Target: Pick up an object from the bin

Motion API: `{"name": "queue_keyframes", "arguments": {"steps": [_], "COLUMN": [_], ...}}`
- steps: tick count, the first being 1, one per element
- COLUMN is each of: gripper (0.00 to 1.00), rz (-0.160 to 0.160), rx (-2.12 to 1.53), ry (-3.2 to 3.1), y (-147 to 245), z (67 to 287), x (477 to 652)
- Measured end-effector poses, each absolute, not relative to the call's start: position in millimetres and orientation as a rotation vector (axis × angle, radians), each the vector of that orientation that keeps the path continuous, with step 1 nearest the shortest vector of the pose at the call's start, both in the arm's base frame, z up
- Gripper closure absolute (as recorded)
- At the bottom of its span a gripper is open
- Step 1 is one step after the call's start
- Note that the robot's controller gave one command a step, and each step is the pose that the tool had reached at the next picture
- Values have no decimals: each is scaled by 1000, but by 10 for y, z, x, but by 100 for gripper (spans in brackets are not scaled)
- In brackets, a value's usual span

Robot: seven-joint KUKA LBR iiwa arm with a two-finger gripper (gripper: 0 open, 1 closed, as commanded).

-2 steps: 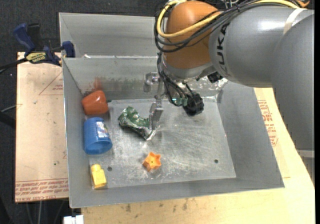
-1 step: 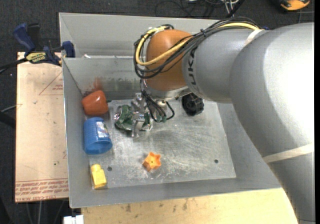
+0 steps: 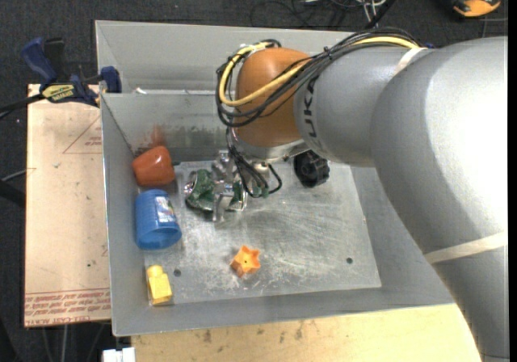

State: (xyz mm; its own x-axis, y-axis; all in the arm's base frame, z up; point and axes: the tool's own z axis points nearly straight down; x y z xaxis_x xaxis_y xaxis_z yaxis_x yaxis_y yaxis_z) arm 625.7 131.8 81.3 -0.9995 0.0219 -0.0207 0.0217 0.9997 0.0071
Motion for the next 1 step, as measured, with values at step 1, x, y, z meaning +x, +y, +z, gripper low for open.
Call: {"name": "queue_keyframes", "arguments": {"steps": [1], "gripper": [100], "rz": [2], "rx": [40], "ry": [3139], "y": [1031], "z": [2694], "x": [6249]}}
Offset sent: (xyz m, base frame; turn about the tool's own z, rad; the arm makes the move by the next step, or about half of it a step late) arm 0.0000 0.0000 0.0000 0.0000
